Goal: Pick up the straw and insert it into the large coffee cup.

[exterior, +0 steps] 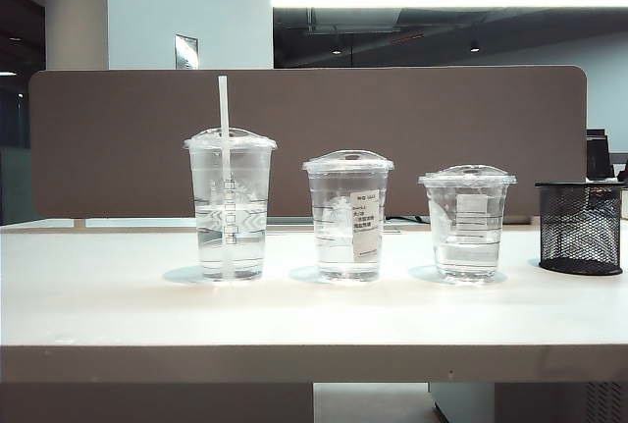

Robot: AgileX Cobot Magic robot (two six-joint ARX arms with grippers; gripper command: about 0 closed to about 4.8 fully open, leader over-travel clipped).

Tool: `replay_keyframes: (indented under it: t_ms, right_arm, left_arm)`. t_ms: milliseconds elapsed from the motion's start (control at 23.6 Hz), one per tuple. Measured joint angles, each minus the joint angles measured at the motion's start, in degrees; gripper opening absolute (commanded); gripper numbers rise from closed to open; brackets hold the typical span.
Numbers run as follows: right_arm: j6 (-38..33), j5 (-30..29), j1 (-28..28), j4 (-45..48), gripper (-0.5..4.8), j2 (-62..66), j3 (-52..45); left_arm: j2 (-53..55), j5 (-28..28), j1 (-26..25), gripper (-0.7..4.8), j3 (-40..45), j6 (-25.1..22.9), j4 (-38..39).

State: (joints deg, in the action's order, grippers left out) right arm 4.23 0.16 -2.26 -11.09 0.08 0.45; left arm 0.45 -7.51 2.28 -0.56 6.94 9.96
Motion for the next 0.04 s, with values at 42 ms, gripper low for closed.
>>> replay_keyframes:
  t_ms: [42]
  right_arm:
    - [0.00, 0.02, 0.00, 0.00, -0.04, 0.00, 0.00]
  left_arm:
    - [-0.07, 0.02, 0.00, -0.03, 0.00, 0.00, 0.02]
